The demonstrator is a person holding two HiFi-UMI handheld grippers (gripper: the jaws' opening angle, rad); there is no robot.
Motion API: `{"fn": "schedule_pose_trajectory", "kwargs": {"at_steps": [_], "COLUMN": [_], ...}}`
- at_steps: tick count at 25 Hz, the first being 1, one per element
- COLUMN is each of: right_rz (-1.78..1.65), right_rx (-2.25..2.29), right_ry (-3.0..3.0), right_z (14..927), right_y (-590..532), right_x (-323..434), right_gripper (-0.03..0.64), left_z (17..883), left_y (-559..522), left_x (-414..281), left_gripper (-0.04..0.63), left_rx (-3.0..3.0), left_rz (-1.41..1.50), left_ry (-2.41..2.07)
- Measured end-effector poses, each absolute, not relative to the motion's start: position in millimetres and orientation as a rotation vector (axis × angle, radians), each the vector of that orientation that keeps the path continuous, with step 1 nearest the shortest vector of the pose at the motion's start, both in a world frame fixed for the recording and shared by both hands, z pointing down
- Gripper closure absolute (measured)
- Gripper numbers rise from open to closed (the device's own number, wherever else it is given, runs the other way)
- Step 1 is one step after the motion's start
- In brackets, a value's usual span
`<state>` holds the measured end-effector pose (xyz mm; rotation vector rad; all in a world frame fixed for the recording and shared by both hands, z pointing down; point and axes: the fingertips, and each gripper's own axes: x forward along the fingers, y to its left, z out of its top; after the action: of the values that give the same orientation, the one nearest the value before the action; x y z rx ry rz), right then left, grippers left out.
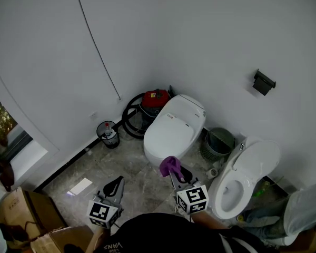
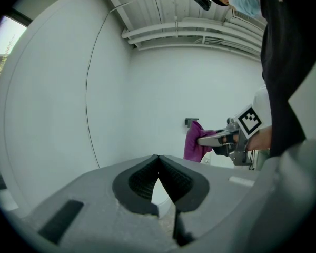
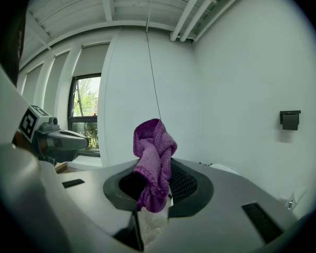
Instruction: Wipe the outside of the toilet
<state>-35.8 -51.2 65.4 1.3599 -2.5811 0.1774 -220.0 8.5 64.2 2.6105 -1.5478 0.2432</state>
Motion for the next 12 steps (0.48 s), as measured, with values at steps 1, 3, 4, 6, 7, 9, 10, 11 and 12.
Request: {"fn": "schedule_pose_trajectory", "kwargs": {"at_steps": [1, 3, 4, 6, 7, 9, 10, 11, 12], "right_rz": [0.176, 0.174, 0.173, 0.171, 0.170, 0.169, 0.172, 0.177, 0.183], "right_rx": [1.358, 1.355, 1.356, 1.354, 1.351, 1.344, 1.343, 1.342, 1.343], "right_ry": [-2.584, -2.591, -2.594, -2.597, -2.599, -2.598, -2.597, -2.595, -2.594], "right_z": [66.4, 68.5, 69.2, 70.3, 70.9, 72.1, 72.8, 73.8, 74.7], "right_y": [-51.1, -50.1, -49.6, -48.5, -47.5, -45.6, -45.2, -45.1, -44.8], "right_x": [-36.8, -39.3, -40.5, -43.2, -44.9, -48.7, -50.6, -52.6, -54.6], "right_gripper": [0.528, 0.528, 0.528, 0.528, 0.528, 0.528, 0.528, 0.528, 0.528], "left_z": [65.0, 66.2, 66.4, 66.8, 67.2, 68.0, 68.4, 68.7, 69.0], "left_y": [9.0, 10.6, 11.0, 11.1, 11.3, 11.9, 11.9, 11.6, 11.5], "left_x": [-220.7, -223.6, -225.5, -228.8, -230.1, -232.6, -234.2, -236.1, -238.1], "left_gripper": [0.589, 0.589, 0.589, 0.589, 0.589, 0.589, 0.589, 0.589, 0.589], "left_rx": [2.608, 2.602, 2.598, 2.594, 2.593, 2.594, 2.593, 2.591, 2.589], "left_rz": [0.244, 0.242, 0.237, 0.228, 0.225, 0.220, 0.217, 0.213, 0.209], "left_ry": [-1.552, -1.564, -1.570, -1.578, -1.579, -1.578, -1.579, -1.580, -1.581]}}
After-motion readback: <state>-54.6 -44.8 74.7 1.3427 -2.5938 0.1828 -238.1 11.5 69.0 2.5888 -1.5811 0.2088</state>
